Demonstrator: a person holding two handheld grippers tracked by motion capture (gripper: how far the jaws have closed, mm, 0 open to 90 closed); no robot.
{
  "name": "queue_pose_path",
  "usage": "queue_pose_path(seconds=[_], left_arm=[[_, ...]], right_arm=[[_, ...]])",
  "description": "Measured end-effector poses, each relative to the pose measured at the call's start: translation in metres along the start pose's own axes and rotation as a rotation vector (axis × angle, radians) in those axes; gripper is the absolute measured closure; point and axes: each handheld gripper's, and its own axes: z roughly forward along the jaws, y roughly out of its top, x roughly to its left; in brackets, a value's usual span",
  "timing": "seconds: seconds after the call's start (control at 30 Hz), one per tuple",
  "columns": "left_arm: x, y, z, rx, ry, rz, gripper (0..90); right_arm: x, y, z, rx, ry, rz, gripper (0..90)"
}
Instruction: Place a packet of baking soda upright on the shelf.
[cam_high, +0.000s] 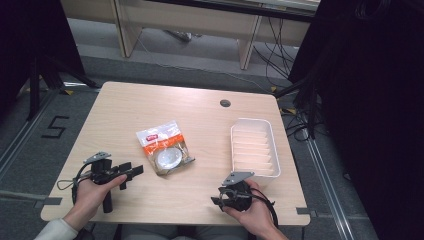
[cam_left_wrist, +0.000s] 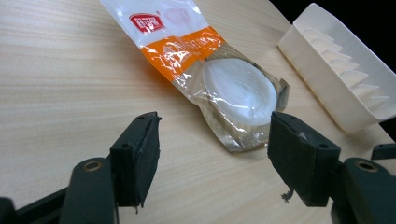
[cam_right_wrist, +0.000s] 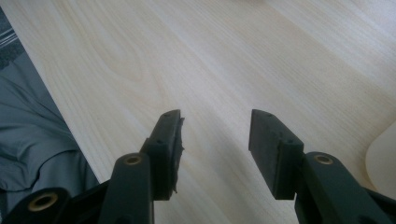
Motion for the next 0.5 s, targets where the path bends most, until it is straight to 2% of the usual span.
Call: queue_pose_path(seconds=[0.03,0.07,0.1,0.13,0.3,0.37,0.5], left_arm=[[0.0,0.001,0.003,-0.008,0.008,-0.01,33.4],[0.0,0.001,0.003,-0.008,0.008,-0.01,33.6],[0.001,0.002,0.005,-0.016,0.011,-0.019,33.8],[0.002,0.004,0.012,-0.014,0.027,-0.026,33.8],[0.006,0.011,0.025,-0.001,0.044,-0.003,33.8],[0.008,0.019,0.033,-0.01,0.067,0.0,33.7],[0.013,0.025,0.039,-0.038,0.089,-0.023,34.3]], right_arm=[[0.0,-0.001,0.003,-0.019,-0.022,-0.004,54.7],[0.0,-0.001,0.003,-0.019,-0.022,-0.004,54.7],[0.002,0.0,0.0,0.006,0.005,0.0,54.3],[0.002,0.0,0.0,0.004,0.001,-0.002,54.3],[0.002,0.001,0.002,-0.003,-0.012,-0.015,54.0],[0.002,0.001,0.002,-0.004,-0.009,-0.018,53.6],[0.001,0.0,0.002,-0.002,-0.01,-0.016,53.6]])
